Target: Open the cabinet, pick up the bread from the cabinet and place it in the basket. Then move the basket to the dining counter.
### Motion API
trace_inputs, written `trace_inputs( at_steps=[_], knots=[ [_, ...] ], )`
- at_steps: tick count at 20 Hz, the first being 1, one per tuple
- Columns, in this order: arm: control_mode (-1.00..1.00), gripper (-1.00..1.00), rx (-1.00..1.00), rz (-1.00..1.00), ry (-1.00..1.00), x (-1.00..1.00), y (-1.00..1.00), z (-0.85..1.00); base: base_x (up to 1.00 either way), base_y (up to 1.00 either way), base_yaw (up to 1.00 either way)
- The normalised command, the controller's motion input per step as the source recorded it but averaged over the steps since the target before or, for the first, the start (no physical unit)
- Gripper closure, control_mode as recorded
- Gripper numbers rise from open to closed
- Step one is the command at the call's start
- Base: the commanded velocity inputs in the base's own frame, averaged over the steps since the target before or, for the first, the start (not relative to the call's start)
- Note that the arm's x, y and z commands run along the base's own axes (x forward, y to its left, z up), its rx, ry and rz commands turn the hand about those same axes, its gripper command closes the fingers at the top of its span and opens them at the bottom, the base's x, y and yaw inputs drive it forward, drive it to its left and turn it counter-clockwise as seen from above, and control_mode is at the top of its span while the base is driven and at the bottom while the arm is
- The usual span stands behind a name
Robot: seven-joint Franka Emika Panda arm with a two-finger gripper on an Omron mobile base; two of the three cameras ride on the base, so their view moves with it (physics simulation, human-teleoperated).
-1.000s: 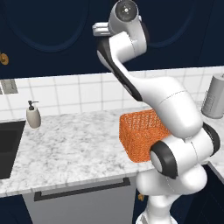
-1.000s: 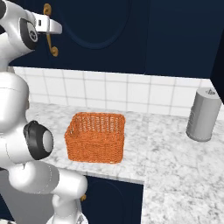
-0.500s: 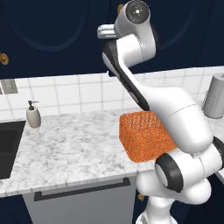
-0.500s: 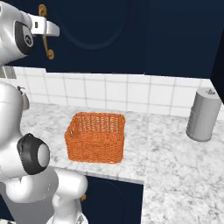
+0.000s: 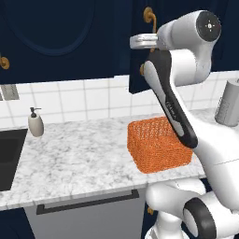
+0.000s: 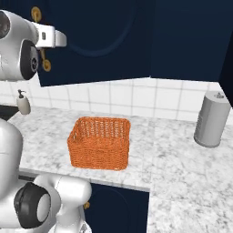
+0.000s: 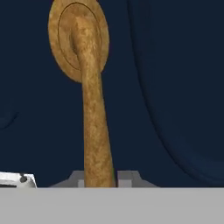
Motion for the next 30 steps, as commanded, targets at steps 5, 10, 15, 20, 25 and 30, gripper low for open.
trace_inputs(
  at_steps=[5, 10, 15, 20, 25, 30],
  knots=[
    [-1.00, 1.00, 0.11, 0.19, 0.10, -0.86, -1.00, 0.00, 0.00, 0.00, 0.00],
    [-1.00, 1.00, 0.20, 0.12, 0.11, -0.72, -0.98, -0.02, 0.00, 0.00, 0.00],
    [-1.00, -1.00, 0.11, 0.00, 0.06, -0.66, -0.53, -0.04, 0.00, 0.00, 0.00],
    [-1.00, -1.00, -0.03, -0.06, 0.00, -0.64, -0.06, 0.04, 0.00, 0.00, 0.00],
    [-1.00, -1.00, -0.06, -0.22, 0.00, -0.98, 0.00, 0.06, 0.00, 0.00, 0.00],
    [-1.00, -1.00, -0.12, -0.26, -0.01, -1.00, 0.02, 0.20, 0.00, 0.00, 0.00]
  ],
)
